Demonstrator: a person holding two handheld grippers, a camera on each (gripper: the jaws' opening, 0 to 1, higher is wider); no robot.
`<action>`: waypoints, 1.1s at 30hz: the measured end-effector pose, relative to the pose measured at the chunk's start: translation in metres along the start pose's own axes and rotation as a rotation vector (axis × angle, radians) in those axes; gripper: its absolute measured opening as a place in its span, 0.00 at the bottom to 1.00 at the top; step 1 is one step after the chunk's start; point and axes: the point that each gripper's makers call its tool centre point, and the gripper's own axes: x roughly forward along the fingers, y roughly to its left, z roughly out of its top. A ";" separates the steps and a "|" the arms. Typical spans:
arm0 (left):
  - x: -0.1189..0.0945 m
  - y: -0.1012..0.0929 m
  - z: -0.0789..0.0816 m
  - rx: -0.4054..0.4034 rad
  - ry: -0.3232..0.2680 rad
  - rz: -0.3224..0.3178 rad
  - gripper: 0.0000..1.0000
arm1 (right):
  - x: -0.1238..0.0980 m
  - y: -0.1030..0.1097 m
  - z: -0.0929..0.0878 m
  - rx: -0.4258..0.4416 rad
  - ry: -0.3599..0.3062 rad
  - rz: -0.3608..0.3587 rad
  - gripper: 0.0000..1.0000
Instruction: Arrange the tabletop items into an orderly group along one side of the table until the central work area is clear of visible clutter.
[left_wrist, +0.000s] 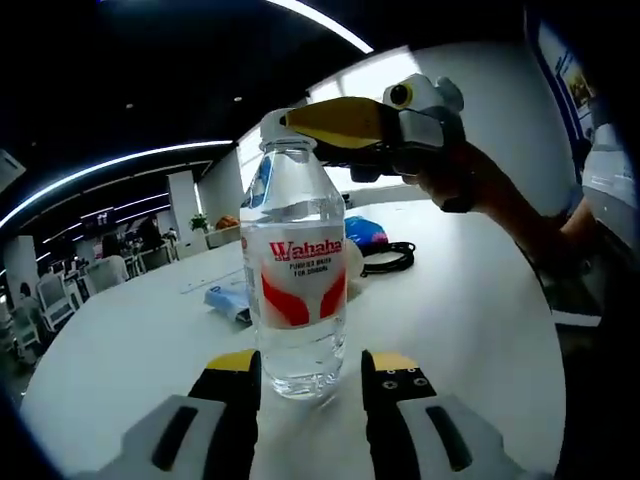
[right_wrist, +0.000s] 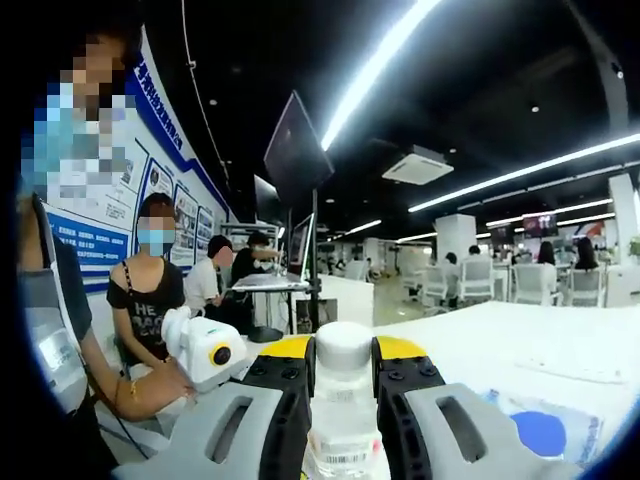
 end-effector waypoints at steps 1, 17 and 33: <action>0.001 0.001 0.001 -0.002 -0.004 0.004 0.39 | 0.001 0.001 0.000 -0.004 -0.002 0.002 0.21; 0.007 0.004 0.013 -0.012 -0.034 0.030 0.41 | 0.006 0.000 -0.002 -0.054 0.022 -0.013 0.20; 0.011 0.009 0.011 -0.020 -0.026 0.058 0.39 | 0.005 -0.003 -0.012 -0.011 0.036 -0.011 0.19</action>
